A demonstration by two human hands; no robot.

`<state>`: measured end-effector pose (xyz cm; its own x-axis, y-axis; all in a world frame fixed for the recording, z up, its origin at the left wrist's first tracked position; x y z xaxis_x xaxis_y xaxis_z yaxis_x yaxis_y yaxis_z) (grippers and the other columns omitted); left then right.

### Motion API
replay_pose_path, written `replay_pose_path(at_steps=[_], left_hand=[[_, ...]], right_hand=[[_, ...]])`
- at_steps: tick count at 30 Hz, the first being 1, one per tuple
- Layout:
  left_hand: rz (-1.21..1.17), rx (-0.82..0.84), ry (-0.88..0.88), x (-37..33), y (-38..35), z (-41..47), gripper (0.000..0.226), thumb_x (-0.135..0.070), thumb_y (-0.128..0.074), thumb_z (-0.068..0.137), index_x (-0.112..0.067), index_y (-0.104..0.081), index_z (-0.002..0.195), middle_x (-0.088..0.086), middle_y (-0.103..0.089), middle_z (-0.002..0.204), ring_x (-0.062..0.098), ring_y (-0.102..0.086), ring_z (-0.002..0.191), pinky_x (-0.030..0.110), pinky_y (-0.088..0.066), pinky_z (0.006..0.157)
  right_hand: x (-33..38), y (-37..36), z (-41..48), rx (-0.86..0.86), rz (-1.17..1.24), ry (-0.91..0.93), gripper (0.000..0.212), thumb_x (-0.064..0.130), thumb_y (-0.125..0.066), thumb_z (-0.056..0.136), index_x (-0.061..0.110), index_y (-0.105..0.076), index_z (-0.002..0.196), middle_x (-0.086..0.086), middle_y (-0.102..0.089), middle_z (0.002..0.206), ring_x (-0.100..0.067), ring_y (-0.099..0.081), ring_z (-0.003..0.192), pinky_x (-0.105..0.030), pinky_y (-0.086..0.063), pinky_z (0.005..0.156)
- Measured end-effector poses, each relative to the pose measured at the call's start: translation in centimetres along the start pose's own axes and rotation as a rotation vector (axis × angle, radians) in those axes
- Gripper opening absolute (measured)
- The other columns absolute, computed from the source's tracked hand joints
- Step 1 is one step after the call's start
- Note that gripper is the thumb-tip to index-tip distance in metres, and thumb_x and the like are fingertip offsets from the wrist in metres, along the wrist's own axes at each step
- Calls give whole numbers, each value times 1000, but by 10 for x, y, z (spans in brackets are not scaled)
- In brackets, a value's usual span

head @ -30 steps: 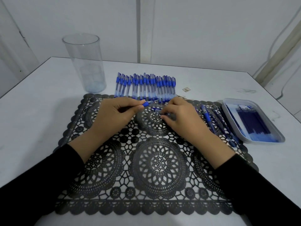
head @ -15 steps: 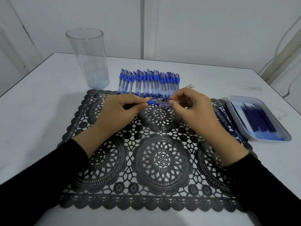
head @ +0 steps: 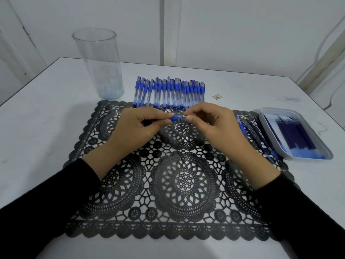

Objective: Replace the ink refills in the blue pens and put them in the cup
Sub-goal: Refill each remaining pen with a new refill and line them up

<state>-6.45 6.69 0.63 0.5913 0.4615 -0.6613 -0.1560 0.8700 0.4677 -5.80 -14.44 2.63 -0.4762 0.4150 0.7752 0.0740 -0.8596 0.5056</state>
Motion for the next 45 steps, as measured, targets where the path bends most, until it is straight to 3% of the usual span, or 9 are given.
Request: replay_pose_path(at_steps=[5,10,12,16,26,30,34,38,45], left_hand=[[2,9,-49,-2,-3,0,26,-17,-75,84,-12,-73,110,-9,-73,99,1,-71,89,18,-57,80],[13,0,-58,-1,-3,0,26,-14,-76,84,-13,-72,110,-7,-74,99,4,-72,88,23,-59,80],[10,5,-69,-2,-3,0,26,-14,-76,84,-12,-72,110,-6,-74,99,5,-72,87,24,-59,79],[-2,29,-92,-3,-5,0,25,-15,-75,84,-10,-73,109,-7,-74,99,-1,-71,89,15,-55,80],[24,45,-113,-3,-5,0,25,-9,-77,83,-8,-73,108,-4,-74,99,0,-71,88,17,-56,79],[20,46,-111,-2,-5,-1,24,-10,-76,84,-8,-74,108,-2,-75,99,1,-72,89,18,-56,80],[24,45,-102,-2,-4,-1,25,-10,-77,83,-9,-74,108,-3,-75,99,1,-71,89,18,-56,81],[38,42,-117,-2,-4,-1,24,-11,-77,83,-8,-74,106,-4,-74,99,0,-71,89,16,-56,81],[42,42,-128,-2,-4,-1,24,-12,-77,83,-8,-74,107,-4,-74,99,-1,-71,90,16,-56,80]], right_hand=[[-3,-4,0,36,-149,-26,18,31,-58,96,21,-64,83,4,-59,67,-3,-47,56,-20,-40,55],[-1,-2,-3,77,-54,-1,17,21,-66,92,18,-64,108,8,-63,88,-1,-58,78,-16,-48,69],[0,-2,-3,56,-73,30,8,21,-64,94,15,-65,98,2,-63,82,-10,-57,72,-24,-49,65],[0,-2,-5,36,-124,5,25,35,-55,97,14,-66,88,-2,-64,74,-12,-55,63,-28,-47,60],[-1,-1,-6,52,-87,54,13,25,-62,94,17,-63,104,3,-63,87,-10,-58,74,-22,-50,64],[-3,-2,-6,53,-160,45,22,32,-56,97,15,-65,85,-1,-62,72,-13,-54,64,-30,-47,60],[-2,0,-9,38,-39,33,9,22,-65,93,17,-67,100,4,-65,84,-10,-58,74,-24,-50,67],[-4,0,-7,33,-117,43,18,27,-60,95,14,-69,87,-1,-64,71,-16,-56,65,-36,-49,62],[-1,0,-9,32,-51,28,7,22,-67,91,15,-69,92,1,-65,76,-15,-58,71,-28,-52,65]])
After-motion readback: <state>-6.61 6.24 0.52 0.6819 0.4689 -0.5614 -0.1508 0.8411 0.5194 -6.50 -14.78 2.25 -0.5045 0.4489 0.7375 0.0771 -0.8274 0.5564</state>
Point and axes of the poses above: each hand's wrist, its own z-axis towards the middle knuckle, its own y-axis out of the back of the hand, x = y × z, the point moved 1 cm from there along z, towards the middle knuckle
